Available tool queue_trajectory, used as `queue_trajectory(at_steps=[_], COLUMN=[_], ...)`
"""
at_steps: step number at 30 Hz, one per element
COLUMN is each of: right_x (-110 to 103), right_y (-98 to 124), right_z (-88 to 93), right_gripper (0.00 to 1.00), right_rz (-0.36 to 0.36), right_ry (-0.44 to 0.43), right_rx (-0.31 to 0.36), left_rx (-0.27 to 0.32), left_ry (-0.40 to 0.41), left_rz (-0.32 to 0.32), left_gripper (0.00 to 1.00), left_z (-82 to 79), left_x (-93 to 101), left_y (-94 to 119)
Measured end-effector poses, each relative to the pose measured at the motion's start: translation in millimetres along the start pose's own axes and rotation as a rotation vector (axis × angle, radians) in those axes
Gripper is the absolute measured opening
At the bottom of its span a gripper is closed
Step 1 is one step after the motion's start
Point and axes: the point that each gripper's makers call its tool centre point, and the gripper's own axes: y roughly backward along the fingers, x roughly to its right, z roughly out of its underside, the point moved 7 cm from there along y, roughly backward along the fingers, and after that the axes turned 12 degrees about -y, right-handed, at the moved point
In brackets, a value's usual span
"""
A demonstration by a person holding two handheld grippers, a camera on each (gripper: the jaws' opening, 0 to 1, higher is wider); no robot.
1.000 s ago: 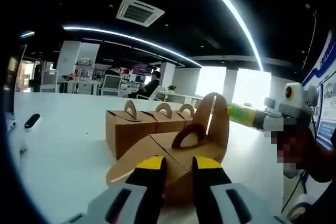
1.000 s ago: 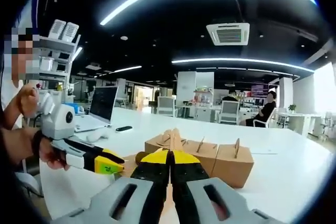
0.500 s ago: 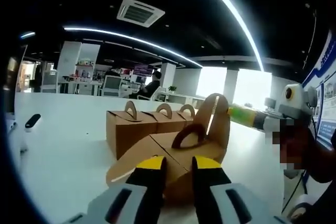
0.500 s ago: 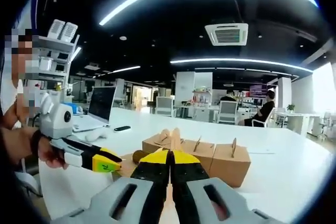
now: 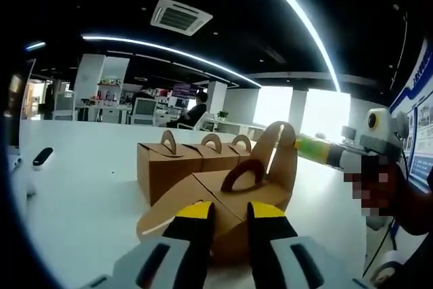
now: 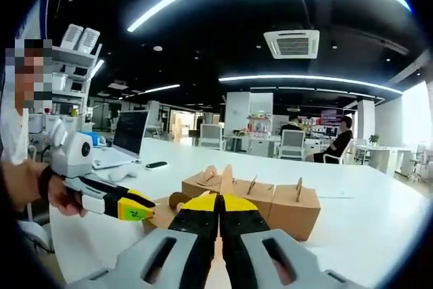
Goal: Pick up one paper box from the group, open the paper box, and remove the item inside
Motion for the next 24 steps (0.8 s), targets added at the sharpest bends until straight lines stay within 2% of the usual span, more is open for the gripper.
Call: queue_trajectory(at_steps=[24], right_x=[10.9], right_y=[3.7], right_z=[4.4], right_gripper=[0.02], right_rz=[0.03], right_ry=[-0.008], right_rx=[-0.001], left_rx=[0.002], left_ry=[0.0], left_rz=[-0.009], left_gripper=[0.21], left_z=[0.9], left_x=[-2.1], left_y=[-0.4])
